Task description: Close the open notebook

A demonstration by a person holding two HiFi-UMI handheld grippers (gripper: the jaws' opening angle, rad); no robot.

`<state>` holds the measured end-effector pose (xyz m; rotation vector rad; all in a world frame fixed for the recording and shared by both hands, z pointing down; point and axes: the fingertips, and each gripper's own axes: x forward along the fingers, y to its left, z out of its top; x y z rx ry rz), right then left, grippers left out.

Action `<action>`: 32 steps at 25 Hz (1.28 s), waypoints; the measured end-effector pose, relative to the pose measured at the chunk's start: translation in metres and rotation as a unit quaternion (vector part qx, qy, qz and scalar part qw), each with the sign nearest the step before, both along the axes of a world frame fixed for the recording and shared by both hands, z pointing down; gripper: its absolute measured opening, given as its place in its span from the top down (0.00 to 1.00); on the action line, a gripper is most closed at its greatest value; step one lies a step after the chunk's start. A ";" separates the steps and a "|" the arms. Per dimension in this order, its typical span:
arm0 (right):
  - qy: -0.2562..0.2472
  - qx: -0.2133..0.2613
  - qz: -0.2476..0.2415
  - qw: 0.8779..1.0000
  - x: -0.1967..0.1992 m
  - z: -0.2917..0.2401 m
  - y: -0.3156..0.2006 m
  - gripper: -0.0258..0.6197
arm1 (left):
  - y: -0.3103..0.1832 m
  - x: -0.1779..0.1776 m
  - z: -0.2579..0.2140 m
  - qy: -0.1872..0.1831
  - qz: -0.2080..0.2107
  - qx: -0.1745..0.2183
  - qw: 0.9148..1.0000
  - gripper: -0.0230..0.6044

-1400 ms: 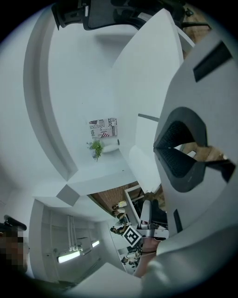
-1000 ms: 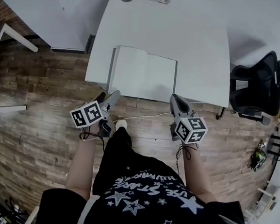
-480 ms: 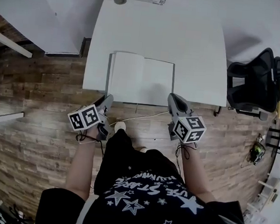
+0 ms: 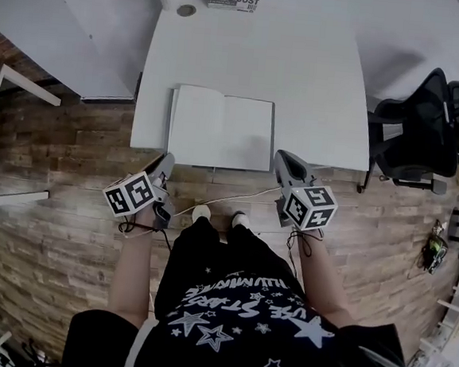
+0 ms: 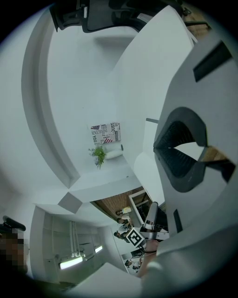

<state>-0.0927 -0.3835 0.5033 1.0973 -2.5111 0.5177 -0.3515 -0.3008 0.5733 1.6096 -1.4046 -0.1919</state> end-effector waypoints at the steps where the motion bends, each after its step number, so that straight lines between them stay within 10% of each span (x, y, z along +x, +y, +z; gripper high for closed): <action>1: -0.005 0.003 -0.001 1.000 0.003 -0.003 -0.001 0.95 | 0.000 0.002 -0.005 -0.008 -0.001 0.003 1.000 0.87; 15: -0.039 0.031 0.001 0.999 0.064 -0.025 -0.010 0.95 | -0.009 0.062 -0.086 -0.179 0.025 0.070 0.981 0.88; 32: -0.058 0.040 0.033 0.997 0.132 -0.030 -0.025 0.95 | -0.037 0.168 -0.110 -0.271 0.088 0.107 0.953 0.89</action>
